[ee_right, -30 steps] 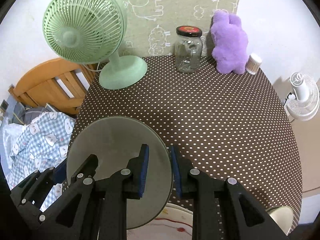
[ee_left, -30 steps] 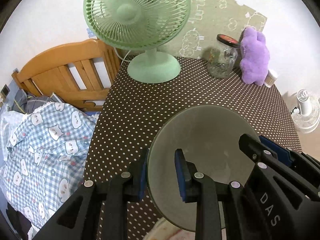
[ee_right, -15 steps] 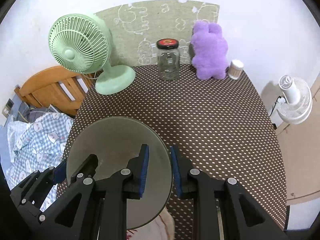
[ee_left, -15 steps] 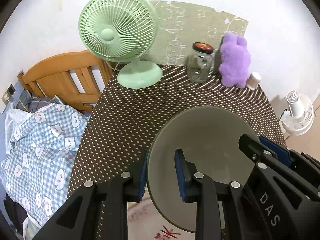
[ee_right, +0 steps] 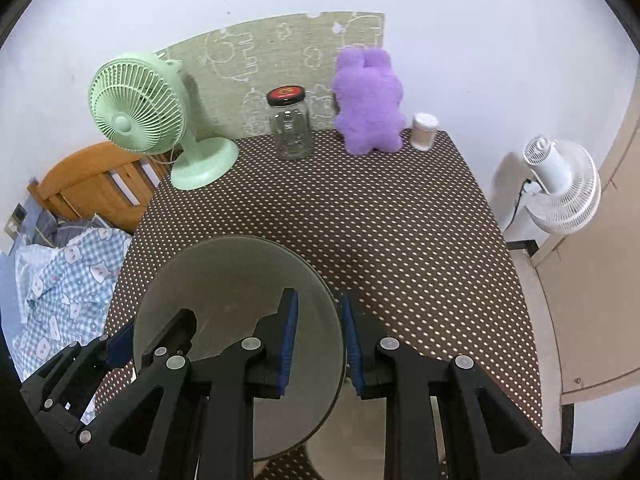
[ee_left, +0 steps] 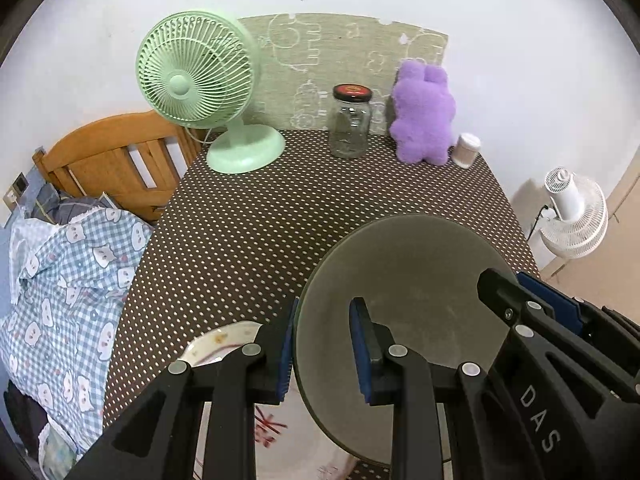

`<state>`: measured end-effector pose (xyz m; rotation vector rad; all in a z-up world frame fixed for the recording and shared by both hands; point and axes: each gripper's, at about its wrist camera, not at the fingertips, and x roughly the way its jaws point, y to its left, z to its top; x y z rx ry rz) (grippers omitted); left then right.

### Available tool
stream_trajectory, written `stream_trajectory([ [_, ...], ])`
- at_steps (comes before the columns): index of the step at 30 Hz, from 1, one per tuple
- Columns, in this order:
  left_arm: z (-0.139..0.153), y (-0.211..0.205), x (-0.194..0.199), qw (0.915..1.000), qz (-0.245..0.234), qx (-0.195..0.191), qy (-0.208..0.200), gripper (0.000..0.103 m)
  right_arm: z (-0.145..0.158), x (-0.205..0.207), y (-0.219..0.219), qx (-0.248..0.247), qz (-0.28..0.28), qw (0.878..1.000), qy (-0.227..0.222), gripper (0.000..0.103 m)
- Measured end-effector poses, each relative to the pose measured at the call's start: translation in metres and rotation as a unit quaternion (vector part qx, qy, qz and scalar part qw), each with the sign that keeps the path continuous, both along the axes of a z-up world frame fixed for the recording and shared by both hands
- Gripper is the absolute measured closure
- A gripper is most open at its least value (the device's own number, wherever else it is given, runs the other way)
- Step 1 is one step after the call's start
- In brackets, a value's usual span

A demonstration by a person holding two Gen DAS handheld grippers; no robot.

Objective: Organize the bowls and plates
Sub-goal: 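Lift the held bowl with both grippers and carry it toward the plate stack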

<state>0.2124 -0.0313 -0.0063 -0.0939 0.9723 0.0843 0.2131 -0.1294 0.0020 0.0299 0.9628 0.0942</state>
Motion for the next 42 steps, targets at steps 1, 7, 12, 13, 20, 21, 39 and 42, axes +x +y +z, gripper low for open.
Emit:
stream_trajectory([
  [1, 0.0, -0.005, -0.003, 1.0, -0.001, 0.0, 0.0, 0.079, 0.0, -0.003, -0.005, 0.0, -0.001, 1.0, -0.001, 0.077],
  [7, 0.0, -0.033, -0.015, 1.0, -0.008, -0.002, 0.002, 0.079, -0.001, -0.017, -0.031, 0.001, -0.01, 1.0, 0.001, 0.077],
  [12, -0.005, -0.054, -0.023, 0.9999, -0.013, -0.011, 0.003, 0.079, -0.004, -0.028, -0.055, -0.003, -0.02, 1.0, 0.005, 0.077],
  [13, -0.007, -0.059, -0.024, 0.9998, -0.013, -0.014, 0.006, 0.079, -0.006, -0.029, -0.059, -0.004, -0.022, 1.0, 0.007, 0.077],
  [20, -0.023, -0.082, -0.027, 0.9993, -0.018, -0.018, 0.025, 0.079, -0.023, -0.037, -0.083, -0.009, -0.032, 0.999, 0.029, 0.077],
  [21, -0.024, -0.083, -0.028, 0.9993, -0.019, -0.018, 0.027, 0.079, -0.025, -0.037, -0.085, -0.008, -0.032, 0.999, 0.031, 0.077],
  [39, -0.054, -0.098, -0.029, 0.998, -0.006, -0.012, 0.062, 0.079, -0.058, -0.034, -0.1, -0.01, -0.02, 0.998, 0.064, 0.077],
  [42, -0.058, -0.099, -0.029, 0.9976, -0.003, -0.01, 0.069, 0.079, -0.063, -0.033, -0.1, -0.008, -0.016, 0.997, 0.074, 0.077],
])
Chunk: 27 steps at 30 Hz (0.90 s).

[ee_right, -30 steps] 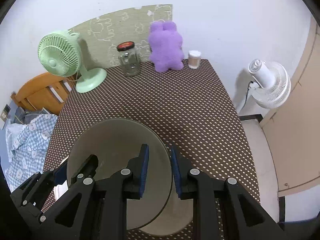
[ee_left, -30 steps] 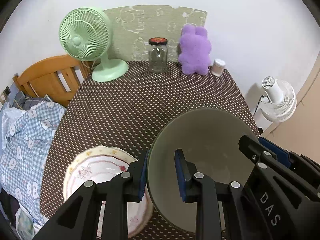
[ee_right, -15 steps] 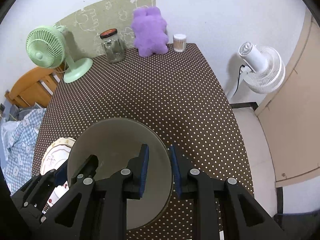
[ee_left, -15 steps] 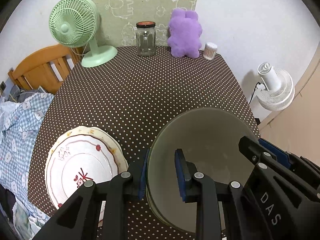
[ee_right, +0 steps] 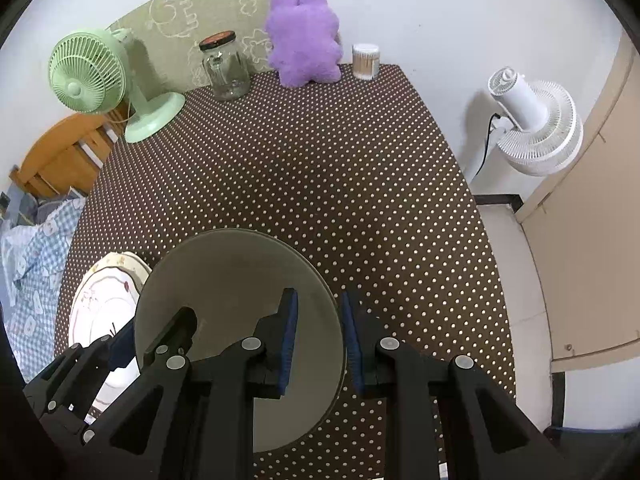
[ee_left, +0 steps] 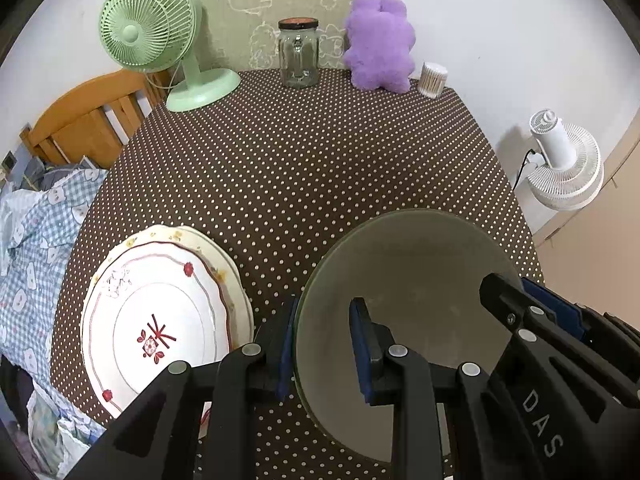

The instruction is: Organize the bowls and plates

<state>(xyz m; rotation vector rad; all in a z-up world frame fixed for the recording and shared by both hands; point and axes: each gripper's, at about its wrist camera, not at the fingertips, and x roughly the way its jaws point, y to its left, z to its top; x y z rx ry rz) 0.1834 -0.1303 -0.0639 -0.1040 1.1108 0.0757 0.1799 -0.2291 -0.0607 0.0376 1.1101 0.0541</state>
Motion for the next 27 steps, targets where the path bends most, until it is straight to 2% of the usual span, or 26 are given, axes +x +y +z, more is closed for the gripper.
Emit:
stream_trajectory([
  [12, -0.012, 0.002, -0.006, 0.9998, 0.004, 0.006, 0.019, 0.079, -0.015, -0.004, 0.003, 0.002, 0.008, 1.0, 0.022, 0.077],
  [22, -0.016, 0.009, -0.008, 0.9995, -0.016, -0.017, 0.02, 0.079, -0.02, -0.005, 0.007, -0.007, -0.002, 1.0, 0.019, 0.077],
  [24, -0.016, 0.01, -0.007, 0.9991, -0.025, -0.028, 0.019, 0.069, -0.02, -0.005, 0.008, -0.011, -0.005, 1.0, 0.017, 0.077],
  [27, -0.016, 0.013, -0.006, 0.9974, -0.043, -0.054, 0.019, 0.062, -0.019, -0.005, 0.008, -0.012, -0.015, 1.0, 0.019, 0.077],
])
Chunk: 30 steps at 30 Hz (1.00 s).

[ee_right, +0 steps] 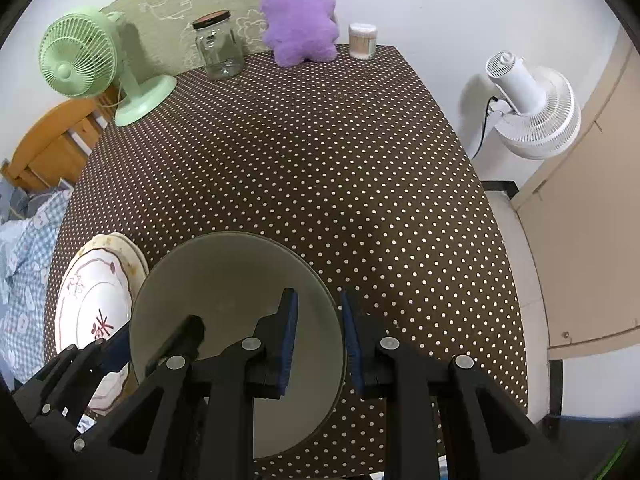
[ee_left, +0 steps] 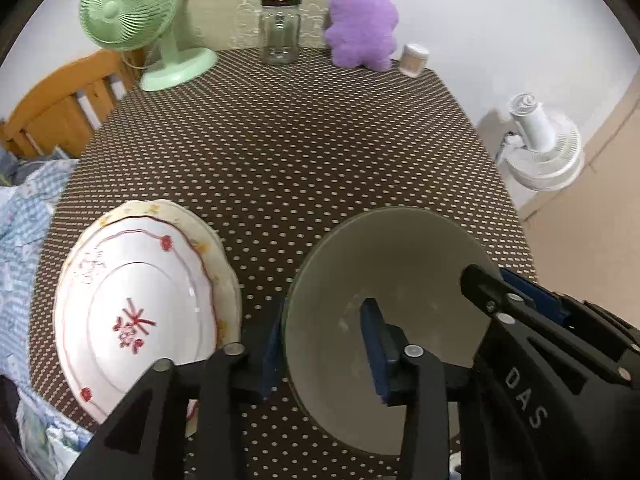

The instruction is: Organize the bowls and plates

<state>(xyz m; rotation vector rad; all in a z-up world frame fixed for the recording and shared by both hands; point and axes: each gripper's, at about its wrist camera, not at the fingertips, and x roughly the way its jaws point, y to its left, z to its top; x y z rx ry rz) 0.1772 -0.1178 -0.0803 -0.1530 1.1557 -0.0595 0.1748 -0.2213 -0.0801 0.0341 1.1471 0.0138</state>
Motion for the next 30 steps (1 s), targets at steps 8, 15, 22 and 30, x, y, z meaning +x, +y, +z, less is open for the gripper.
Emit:
stream_trajectory([
  [8, 0.0, 0.011, 0.004, 0.998, -0.055, -0.033, 0.004, 0.045, 0.004, -0.007, 0.0, -0.005, -0.036, 0.999, 0.003, 0.03],
  [15, -0.006, 0.017, 0.002, 0.994, -0.104, -0.036, -0.005, 0.027, 0.001, -0.018, -0.002, -0.01, -0.064, 0.998, -0.007, 0.023],
  [22, -0.014, 0.021, 0.004, 0.9952, -0.094, -0.027, -0.002, 0.023, -0.01, -0.014, -0.002, 0.017, -0.06, 0.998, 0.0, 0.023],
  [30, -0.029, 0.016, 0.004, 0.9979, -0.063, -0.014, 0.002, 0.025, -0.033, 0.0, -0.01, 0.044, -0.036, 0.998, 0.014, 0.023],
])
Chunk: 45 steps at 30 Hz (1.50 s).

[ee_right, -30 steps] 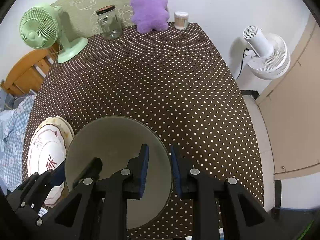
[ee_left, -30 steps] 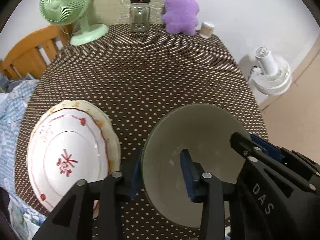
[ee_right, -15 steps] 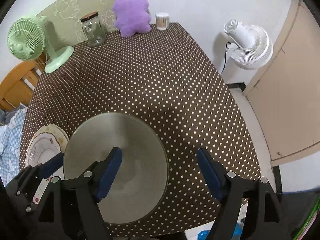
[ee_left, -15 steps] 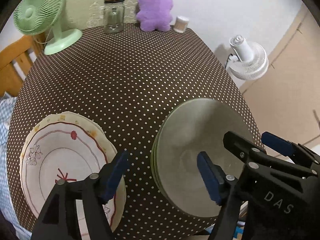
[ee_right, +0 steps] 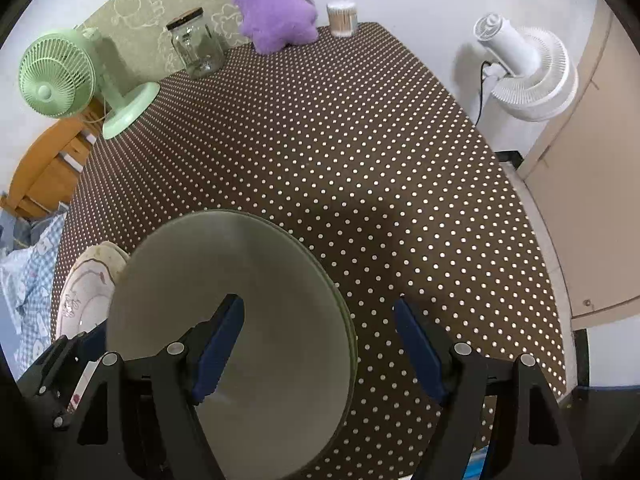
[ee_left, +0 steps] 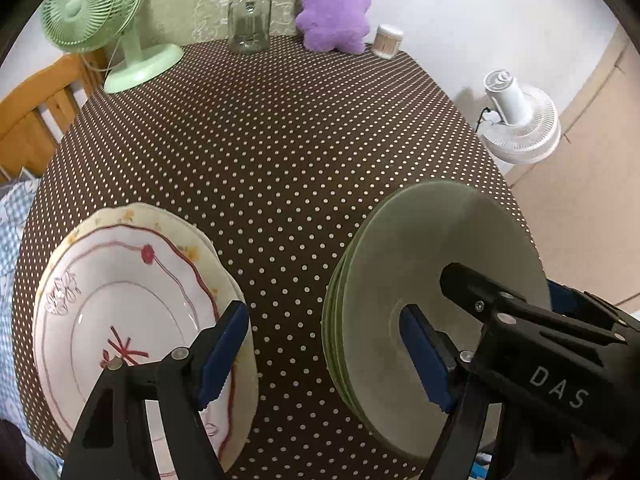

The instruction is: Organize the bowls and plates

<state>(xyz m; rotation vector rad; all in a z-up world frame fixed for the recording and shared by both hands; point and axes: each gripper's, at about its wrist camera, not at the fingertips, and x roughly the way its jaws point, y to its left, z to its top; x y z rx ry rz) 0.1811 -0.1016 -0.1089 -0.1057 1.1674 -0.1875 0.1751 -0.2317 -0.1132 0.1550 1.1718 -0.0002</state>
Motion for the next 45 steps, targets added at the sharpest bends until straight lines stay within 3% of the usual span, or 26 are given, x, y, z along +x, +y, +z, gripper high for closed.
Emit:
stream_trajectory([
  [6, -0.004, -0.007, -0.002, 0.9999, 0.013, 0.008, -0.001, 0.033, -0.013, 0.006, -0.003, 0.016, 0.014, 1.0, 0.013, 0.026],
  [11, -0.009, -0.011, -0.003, 0.9999, 0.012, 0.008, 0.005, 0.039, -0.018, 0.007, 0.001, 0.019, 0.035, 0.999, 0.021, 0.044],
  [17, -0.008, -0.014, -0.005, 1.0, 0.008, 0.003, 0.002, 0.047, -0.019, 0.006, -0.002, 0.032, 0.046, 0.998, 0.018, 0.048],
  [19, -0.008, -0.015, -0.005, 1.0, 0.005, -0.004, 0.002, 0.052, -0.019, 0.006, -0.001, 0.039, 0.052, 0.998, 0.019, 0.055],
  [20, -0.007, -0.017, -0.006, 1.0, 0.001, -0.008, 0.001, 0.06, -0.018, 0.005, 0.001, 0.039, 0.058, 0.997, 0.018, 0.057],
  [32, -0.002, -0.019, -0.009, 0.9997, 0.018, -0.005, 0.018, 0.06, -0.013, 0.007, 0.003, 0.028, 0.074, 0.996, 0.034, 0.057],
  [45, 0.046, -0.025, -0.014, 0.998, 0.062, 0.015, -0.003, 0.061, 0.036, 0.008, -0.002, 0.027, 0.124, 0.992, 0.012, 0.057],
])
